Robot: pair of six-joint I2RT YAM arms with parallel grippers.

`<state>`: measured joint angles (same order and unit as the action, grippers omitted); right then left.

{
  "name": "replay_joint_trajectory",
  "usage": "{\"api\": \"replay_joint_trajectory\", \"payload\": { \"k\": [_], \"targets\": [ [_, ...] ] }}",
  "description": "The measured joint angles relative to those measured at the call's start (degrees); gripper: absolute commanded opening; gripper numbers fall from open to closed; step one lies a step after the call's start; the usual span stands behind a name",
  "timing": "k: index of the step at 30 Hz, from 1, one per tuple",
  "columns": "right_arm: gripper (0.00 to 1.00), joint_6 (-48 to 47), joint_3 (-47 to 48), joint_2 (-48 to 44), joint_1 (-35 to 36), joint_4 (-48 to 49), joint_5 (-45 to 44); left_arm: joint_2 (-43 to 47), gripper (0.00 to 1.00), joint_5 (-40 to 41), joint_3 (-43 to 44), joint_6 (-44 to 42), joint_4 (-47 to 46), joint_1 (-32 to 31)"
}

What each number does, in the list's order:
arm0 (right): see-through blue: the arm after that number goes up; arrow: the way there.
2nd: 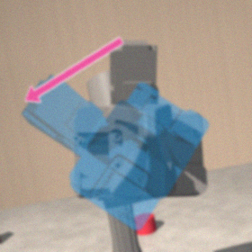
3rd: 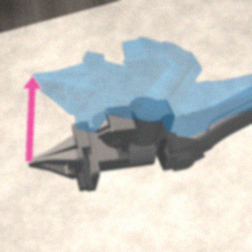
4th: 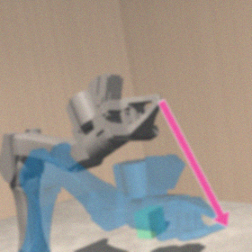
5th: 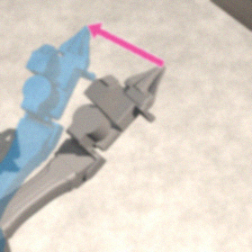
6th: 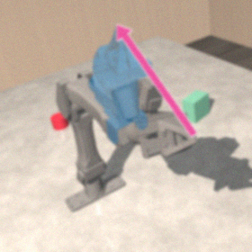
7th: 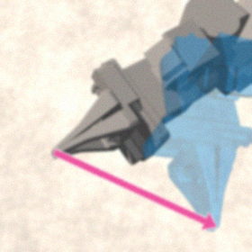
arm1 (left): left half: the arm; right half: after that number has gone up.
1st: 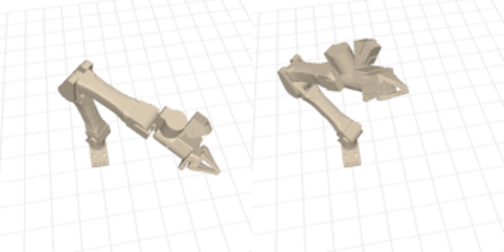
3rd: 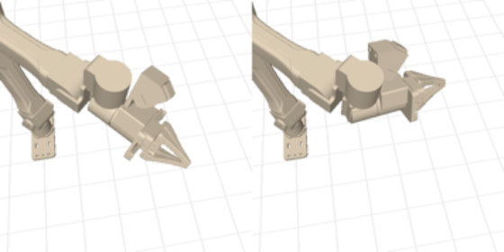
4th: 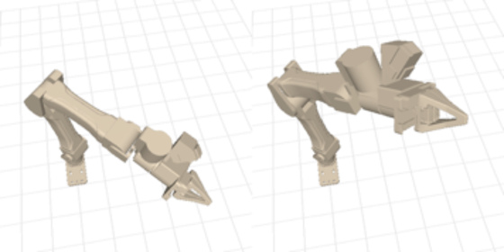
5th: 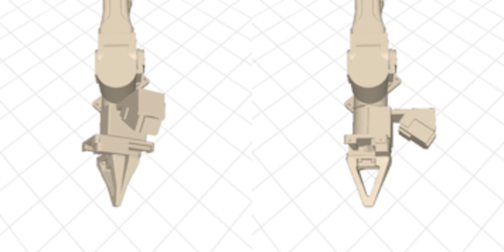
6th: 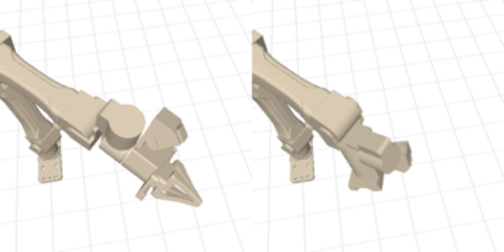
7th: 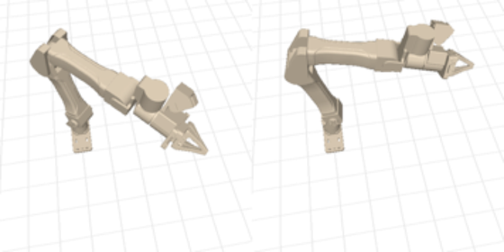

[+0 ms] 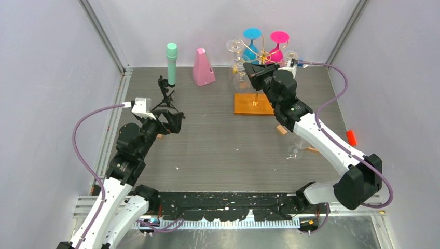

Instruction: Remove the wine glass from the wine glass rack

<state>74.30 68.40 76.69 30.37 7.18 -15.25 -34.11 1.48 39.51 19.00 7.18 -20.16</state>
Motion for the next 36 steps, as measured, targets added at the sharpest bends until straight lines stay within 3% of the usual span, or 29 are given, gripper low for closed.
{"api": "replay_joint_trajectory", "payload": {
  "k": [24, 36],
  "targets": [
    [0.00, -2.9, -0.5, 1.5, 1.3, 3.6, -9.6, -0.1, 1.00, 0.0, 0.0, 0.0, 0.0, 0.0],
    [0.00, -0.4, -4.2, -4.7, 1.4, 2.3, -12.7, -0.8, 1.00, 0.0, 0.0, 0.1, 0.0, 0.0]
  ]
}}
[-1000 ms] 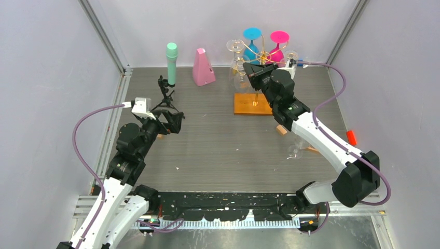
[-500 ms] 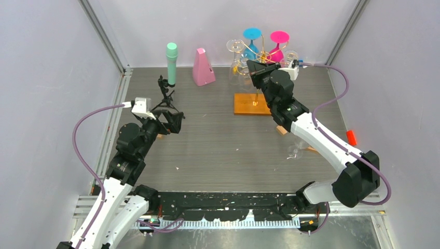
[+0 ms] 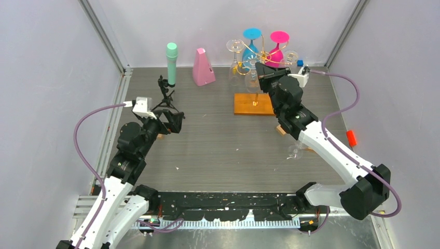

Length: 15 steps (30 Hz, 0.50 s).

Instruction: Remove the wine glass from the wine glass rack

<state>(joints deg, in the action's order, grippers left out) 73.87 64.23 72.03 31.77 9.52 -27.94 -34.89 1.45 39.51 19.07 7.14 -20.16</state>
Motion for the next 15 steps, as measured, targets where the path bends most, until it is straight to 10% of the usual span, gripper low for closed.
{"api": "replay_joint_trajectory", "payload": {
  "k": [15],
  "targets": [
    [0.00, 3.5, -1.1, -8.3, 0.0, -14.6, 3.7, -1.6, 1.00, -8.4, -0.9, 1.5, -4.2, 0.0]
  ]
}}
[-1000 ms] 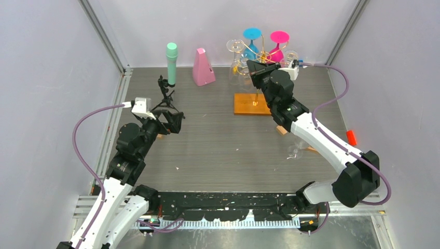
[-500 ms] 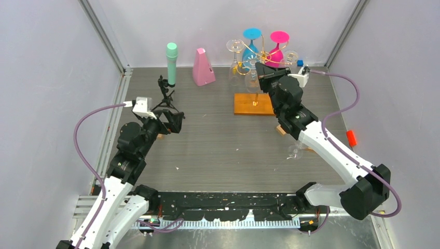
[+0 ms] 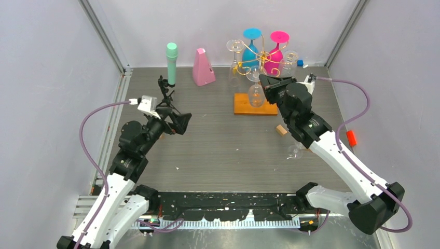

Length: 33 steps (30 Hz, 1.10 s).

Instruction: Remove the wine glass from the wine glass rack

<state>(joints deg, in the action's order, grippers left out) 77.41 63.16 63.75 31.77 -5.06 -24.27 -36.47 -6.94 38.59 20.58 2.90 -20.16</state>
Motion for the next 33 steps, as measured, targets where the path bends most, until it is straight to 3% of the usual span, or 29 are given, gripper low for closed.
{"api": "replay_joint_trajectory", "payload": {
  "k": [8, 15, 22, 33],
  "targets": [
    [0.00, 1.2, -1.2, -3.8, 0.0, -4.2, 7.2, -9.7, 1.00, -10.5, -1.4, 7.6, -18.2, 0.0],
    [0.00, 1.9, -0.9, -3.7, 0.0, -4.4, 23.9, -28.7, 0.97, -28.4, 2.4, 10.5, -34.9, -1.5],
    [0.00, 7.0, -0.9, -1.1, 0.0, -0.3, 37.9, -37.4, 0.91, -37.3, 7.4, 10.5, -43.0, -2.8],
    [0.00, 12.2, -1.1, 0.2, 0.0, 6.2, 45.0, -40.0, 0.53, -41.6, 12.0, 10.6, -49.0, -4.4]
  ]
}}
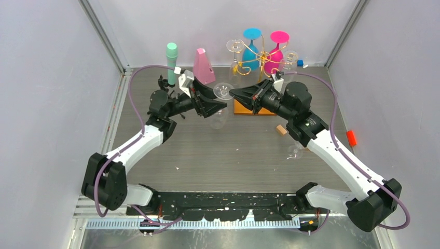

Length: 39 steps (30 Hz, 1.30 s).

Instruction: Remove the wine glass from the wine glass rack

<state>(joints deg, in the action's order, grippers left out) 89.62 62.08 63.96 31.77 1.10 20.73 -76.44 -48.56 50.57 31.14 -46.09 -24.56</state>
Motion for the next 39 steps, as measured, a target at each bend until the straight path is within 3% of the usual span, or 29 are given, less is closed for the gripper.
{"api": "replay_joint_trajectory", "payload": {
  "k": [6, 9, 12, 14, 17, 20, 28, 33, 39],
  "targets": [
    [0.00, 0.3, 0.0, 2.2, -0.2, 0.5, 0.4, -2.9, 0.29, -2.4, 0.9, 0.8, -1.0, -0.7],
    [0.00, 0.3, 0.0, 3.2, -0.2, 0.6, 0.5, -3.3, 0.01, -3.7, 1.2, 1.3, -0.9, -0.8],
    [0.00, 1.0, 0.2, 4.0, -0.7, 0.6, 0.5, -3.9, 0.00, -5.3, 1.8, 0.1, -0.8, -0.9],
    [0.14, 0.9, 0.4, 4.0, -0.8, 0.5, 0.5, -4.3, 0.00, -5.8, 2.1, -0.1, -0.9, -0.9],
    [0.49, -0.5, 0.8, 4.0, -0.8, 0.1, 0.6, -4.3, 0.00, -5.5, 2.3, -0.2, -0.7, -0.9],
    [0.70, -3.8, 1.0, 3.5, -0.3, 0.0, 1.2, -4.0, 0.00, -3.0, 3.4, -1.6, 3.6, -0.9],
    [0.78, -14.6, -2.7, -8.0, 0.1, -3.9, -6.6, 4.1, 0.00, 13.6, 4.5, -4.2, 15.7, -0.9],
    [0.79, -19.1, -7.3, -11.6, 0.2, 1.0, -8.2, 6.4, 0.00, 24.3, 11.5, 1.3, 20.5, -0.9],
    [0.77, -20.3, -11.3, -6.9, 0.4, 10.3, -5.3, 13.8, 0.00, 39.1, 10.4, 13.5, 21.2, -0.9]
  ]
}}
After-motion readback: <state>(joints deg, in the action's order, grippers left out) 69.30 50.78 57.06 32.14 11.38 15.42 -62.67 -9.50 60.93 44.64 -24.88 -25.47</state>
